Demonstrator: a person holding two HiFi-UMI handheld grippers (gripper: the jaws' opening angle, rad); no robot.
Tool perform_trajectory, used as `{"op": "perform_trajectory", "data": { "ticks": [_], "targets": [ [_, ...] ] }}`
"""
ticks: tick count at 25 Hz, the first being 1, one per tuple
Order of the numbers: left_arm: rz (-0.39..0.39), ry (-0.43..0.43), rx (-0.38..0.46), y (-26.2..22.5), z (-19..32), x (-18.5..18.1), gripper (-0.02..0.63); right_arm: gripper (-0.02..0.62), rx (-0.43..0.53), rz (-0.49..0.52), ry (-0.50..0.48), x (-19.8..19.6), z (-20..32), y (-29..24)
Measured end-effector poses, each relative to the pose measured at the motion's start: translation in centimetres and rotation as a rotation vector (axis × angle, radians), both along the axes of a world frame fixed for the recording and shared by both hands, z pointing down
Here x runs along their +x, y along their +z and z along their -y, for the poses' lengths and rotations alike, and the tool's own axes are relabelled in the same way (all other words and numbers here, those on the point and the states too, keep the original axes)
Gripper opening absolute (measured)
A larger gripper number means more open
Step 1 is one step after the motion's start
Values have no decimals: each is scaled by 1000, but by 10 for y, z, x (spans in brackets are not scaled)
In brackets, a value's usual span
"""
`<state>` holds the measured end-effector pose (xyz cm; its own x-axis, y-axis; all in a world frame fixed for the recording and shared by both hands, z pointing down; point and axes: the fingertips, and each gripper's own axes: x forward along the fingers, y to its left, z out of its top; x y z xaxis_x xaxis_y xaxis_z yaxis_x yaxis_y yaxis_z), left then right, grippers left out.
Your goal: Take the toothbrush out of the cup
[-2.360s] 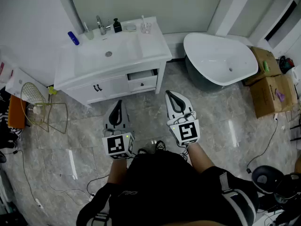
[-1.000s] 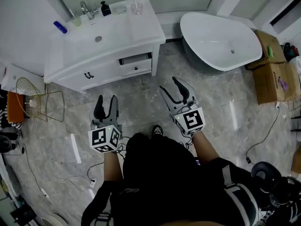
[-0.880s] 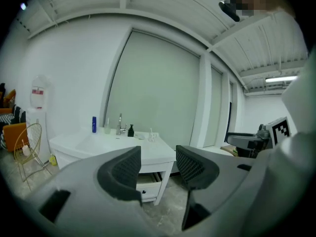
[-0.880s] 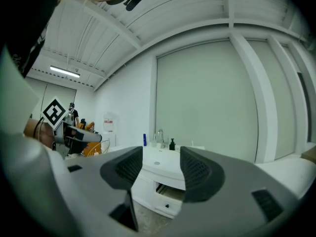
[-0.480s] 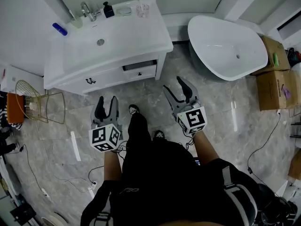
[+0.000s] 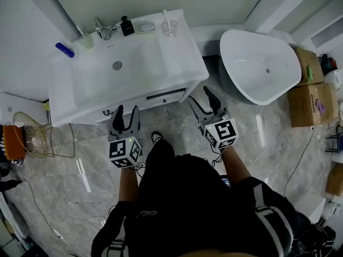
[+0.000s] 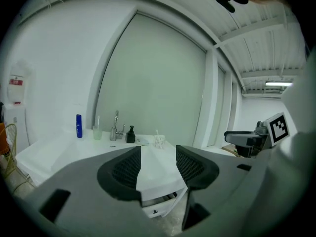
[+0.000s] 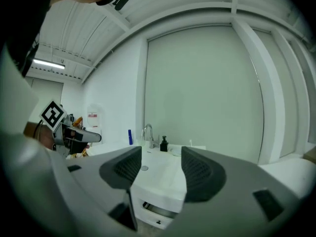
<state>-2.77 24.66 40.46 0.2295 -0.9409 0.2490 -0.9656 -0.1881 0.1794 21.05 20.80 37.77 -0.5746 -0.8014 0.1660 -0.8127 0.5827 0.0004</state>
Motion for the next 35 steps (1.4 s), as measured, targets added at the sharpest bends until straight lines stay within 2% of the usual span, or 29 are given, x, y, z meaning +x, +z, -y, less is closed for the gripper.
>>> {"op": "perform_trajectory", "data": {
  "ticks": [6, 14, 18, 25, 30, 35],
  "targets": [
    [3, 45, 14, -3, 51, -35, 224, 256, -8, -31, 41, -26, 48, 0],
    [-25, 36, -18, 10, 102, -55, 224, 256, -30, -64, 60, -33, 105, 1],
    [-24, 25, -32, 15, 127, -52, 221, 253, -53, -61, 53, -30, 142, 5],
    [-30, 39, -63, 18, 205, -31, 222, 245, -85, -42, 24, -22, 229, 13],
    [-7, 22, -119, 27, 260, -17, 222, 233, -150, -32, -28, -16, 291, 30],
    [10, -19, -180, 51, 291, -13, 222, 210, -211, -40, -92, -21, 341, 58]
  ]
}}
